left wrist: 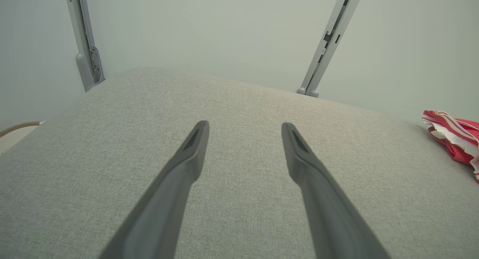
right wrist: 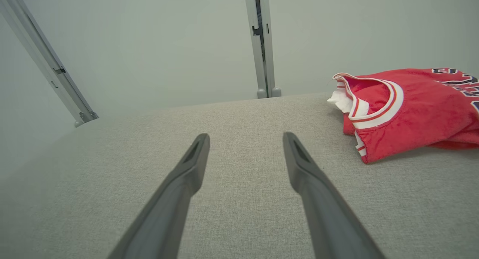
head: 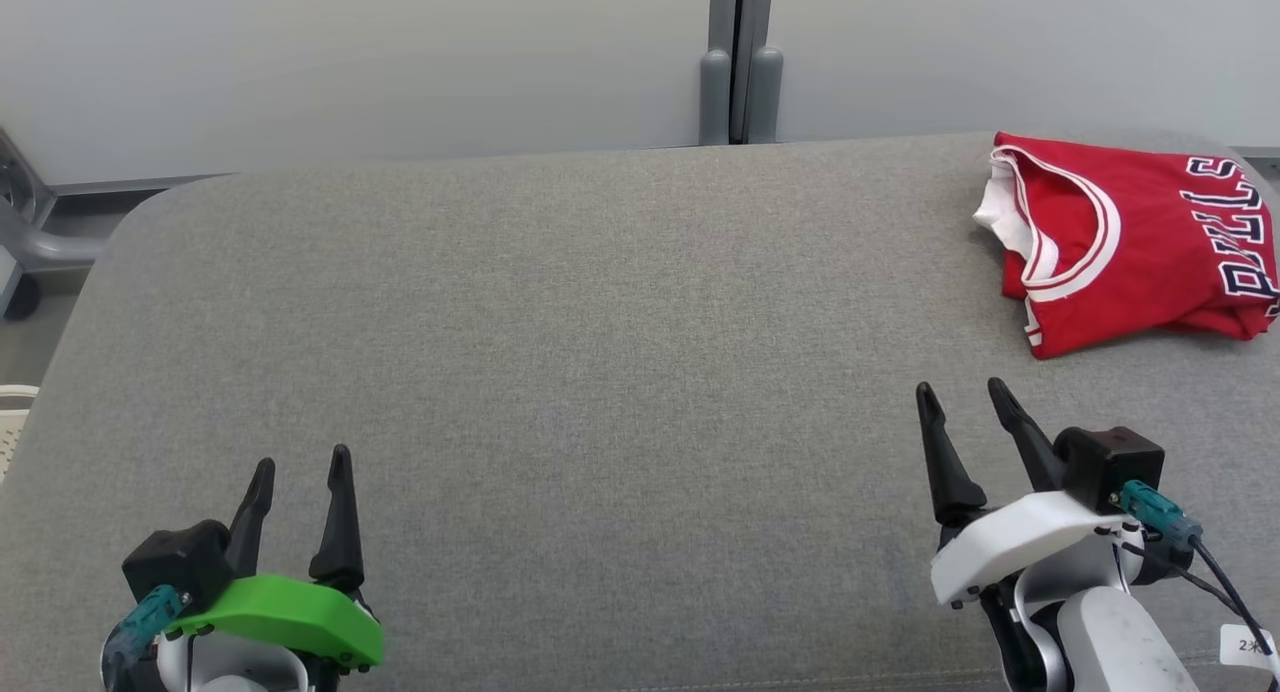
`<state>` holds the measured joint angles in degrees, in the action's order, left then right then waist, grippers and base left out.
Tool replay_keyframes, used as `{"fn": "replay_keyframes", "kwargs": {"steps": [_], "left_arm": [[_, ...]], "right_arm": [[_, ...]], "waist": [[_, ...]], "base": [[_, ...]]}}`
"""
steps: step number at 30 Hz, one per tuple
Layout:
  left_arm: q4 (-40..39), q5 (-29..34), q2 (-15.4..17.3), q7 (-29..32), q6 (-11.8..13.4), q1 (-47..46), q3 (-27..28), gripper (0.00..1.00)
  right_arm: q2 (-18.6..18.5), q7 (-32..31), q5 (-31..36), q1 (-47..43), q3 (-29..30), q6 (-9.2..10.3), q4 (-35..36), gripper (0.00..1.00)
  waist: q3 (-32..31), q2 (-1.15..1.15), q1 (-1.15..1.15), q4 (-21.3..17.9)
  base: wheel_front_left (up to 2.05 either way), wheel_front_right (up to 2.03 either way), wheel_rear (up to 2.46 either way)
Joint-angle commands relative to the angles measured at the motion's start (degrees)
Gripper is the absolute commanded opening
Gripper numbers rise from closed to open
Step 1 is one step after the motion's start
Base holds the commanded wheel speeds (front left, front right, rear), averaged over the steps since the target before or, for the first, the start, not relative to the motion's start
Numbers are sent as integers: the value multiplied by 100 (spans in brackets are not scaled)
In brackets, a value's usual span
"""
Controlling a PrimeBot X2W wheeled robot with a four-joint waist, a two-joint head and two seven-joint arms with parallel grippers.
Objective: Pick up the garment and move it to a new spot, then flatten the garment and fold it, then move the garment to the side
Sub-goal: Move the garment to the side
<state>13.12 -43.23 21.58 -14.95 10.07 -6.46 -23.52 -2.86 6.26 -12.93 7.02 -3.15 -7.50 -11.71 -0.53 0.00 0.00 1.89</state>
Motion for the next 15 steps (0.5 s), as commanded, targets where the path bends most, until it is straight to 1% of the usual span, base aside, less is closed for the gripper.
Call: {"fn": "replay_keyframes", "kwargs": {"steps": [1,6,15], "left_arm": [[19,64,-11,-23,-42,92,49,100],[94,303,-42,-26,-111,110,76,100],[184,490,-121,-28,-202,17,101,100]], "right_arm": [[-7,69,-52,-93,-35,2,-27,100],[-8,136,-185,-135,-168,2,-100,100],[-7,187,-223,-167,-220,2,-184,100]], "waist": [[-19,0,0,11],[-48,0,0,37],[-37,0,0,55]], "base": [[0,0,0],[0,0,0],[0,0,0]]}}
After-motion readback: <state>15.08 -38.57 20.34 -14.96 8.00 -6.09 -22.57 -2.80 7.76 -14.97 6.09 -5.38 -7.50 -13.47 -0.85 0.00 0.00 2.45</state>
